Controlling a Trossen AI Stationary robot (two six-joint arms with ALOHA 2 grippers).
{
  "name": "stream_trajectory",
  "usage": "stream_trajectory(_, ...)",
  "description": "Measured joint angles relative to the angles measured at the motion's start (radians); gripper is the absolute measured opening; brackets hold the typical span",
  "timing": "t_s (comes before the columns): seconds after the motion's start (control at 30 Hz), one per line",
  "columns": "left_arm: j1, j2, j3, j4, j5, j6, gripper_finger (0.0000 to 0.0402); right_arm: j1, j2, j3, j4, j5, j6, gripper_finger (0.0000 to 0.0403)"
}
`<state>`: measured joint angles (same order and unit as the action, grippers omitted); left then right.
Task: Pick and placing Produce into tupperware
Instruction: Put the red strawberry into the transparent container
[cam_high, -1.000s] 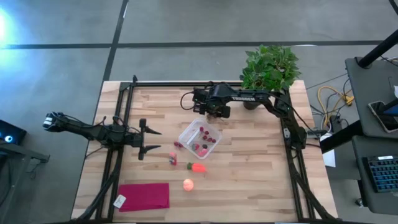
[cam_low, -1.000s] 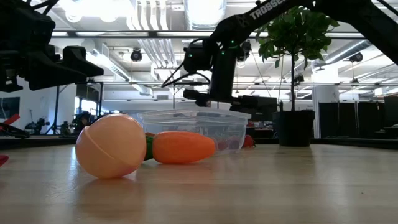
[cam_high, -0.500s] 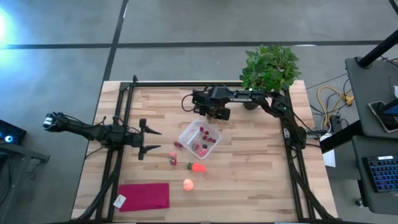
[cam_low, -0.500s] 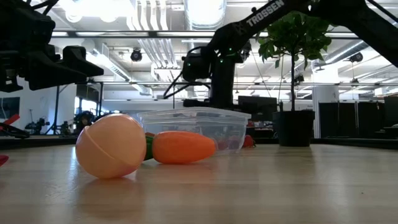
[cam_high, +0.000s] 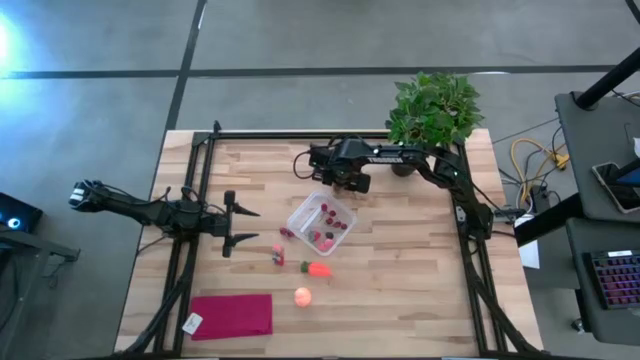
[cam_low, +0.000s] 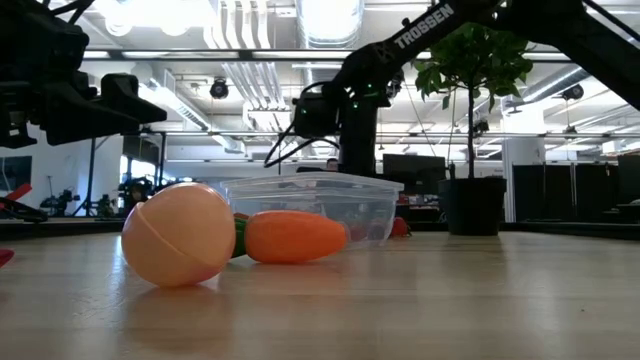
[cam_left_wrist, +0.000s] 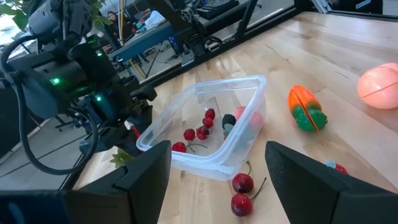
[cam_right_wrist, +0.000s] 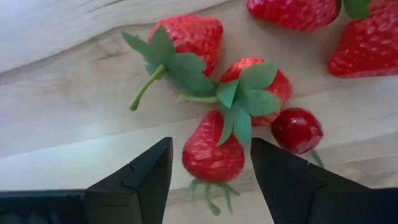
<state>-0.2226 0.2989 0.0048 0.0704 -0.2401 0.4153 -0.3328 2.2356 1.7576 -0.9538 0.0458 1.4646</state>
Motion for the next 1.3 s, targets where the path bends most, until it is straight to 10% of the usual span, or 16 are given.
stream_trajectory(0.77,0.000,0.000,0.000,0.000,0.000,0.000,0.0247,0.006,-0.002,0.018,-0.001,0.037,-0.047,0.0130)
stream_trajectory(1.03,0.000,0.001,0.000,0.000,0.000,0.000,0.0247,0.039,-0.036,0.179,0.000,0.123,-0.132,0.0128)
stream_trajectory(1.3,0.000,0.000,0.000,0.000,0.000,0.000,0.0247,0.192,-0.047,0.403,-0.215,-0.012,-0.367,0.0128)
